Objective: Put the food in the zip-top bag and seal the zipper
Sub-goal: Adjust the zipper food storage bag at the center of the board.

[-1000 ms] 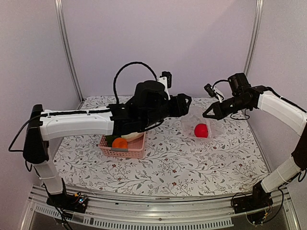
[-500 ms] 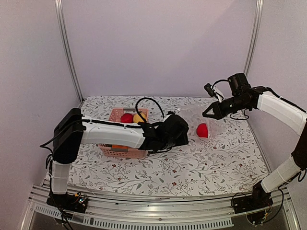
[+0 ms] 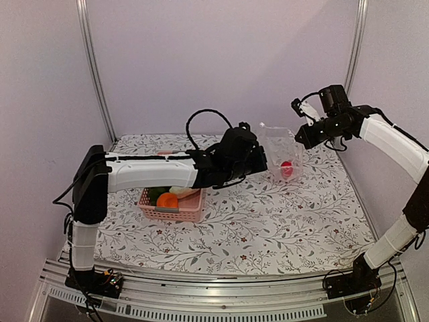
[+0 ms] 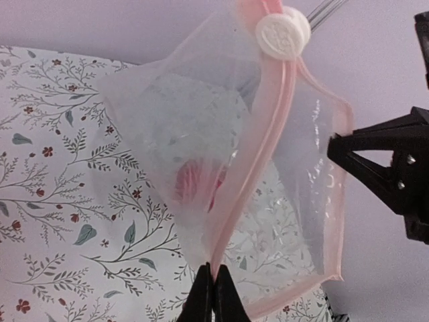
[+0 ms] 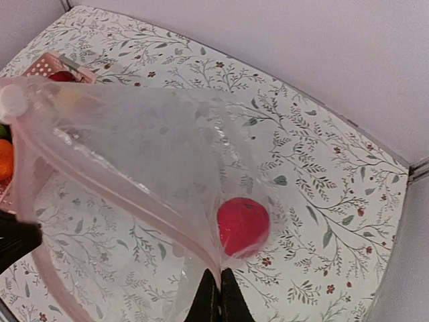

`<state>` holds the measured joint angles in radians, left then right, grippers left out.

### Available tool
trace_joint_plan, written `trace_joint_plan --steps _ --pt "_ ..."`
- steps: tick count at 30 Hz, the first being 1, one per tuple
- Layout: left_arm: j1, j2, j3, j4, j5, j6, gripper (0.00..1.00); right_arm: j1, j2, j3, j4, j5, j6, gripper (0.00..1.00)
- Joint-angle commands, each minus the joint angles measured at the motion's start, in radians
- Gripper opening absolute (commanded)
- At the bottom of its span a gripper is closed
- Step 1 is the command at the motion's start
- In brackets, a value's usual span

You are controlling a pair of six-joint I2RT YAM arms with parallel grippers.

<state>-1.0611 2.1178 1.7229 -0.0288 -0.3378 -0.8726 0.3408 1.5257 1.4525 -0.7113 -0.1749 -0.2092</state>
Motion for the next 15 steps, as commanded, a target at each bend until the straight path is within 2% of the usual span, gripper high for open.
trace_joint_plan --steps 1,7,11,15 --pt "-0.063 -0.091 0.006 0.061 -0.049 0.095 0.00 -0.006 -0.016 0.078 -0.005 0.310 -0.060 0.00" --pt "-0.012 -0.018 0.024 0.032 0.025 -0.008 0.00 -0.006 -0.034 0.069 0.002 0.280 -0.023 0.00" --pt "-0.009 0.022 0.096 0.032 0.002 0.031 0.00 -0.010 -0.046 0.101 0.046 0.361 -0.022 0.00" --pt "0.002 0.081 0.260 0.032 0.037 0.109 0.00 -0.011 -0.047 0.158 0.055 0.390 -0.036 0.00"
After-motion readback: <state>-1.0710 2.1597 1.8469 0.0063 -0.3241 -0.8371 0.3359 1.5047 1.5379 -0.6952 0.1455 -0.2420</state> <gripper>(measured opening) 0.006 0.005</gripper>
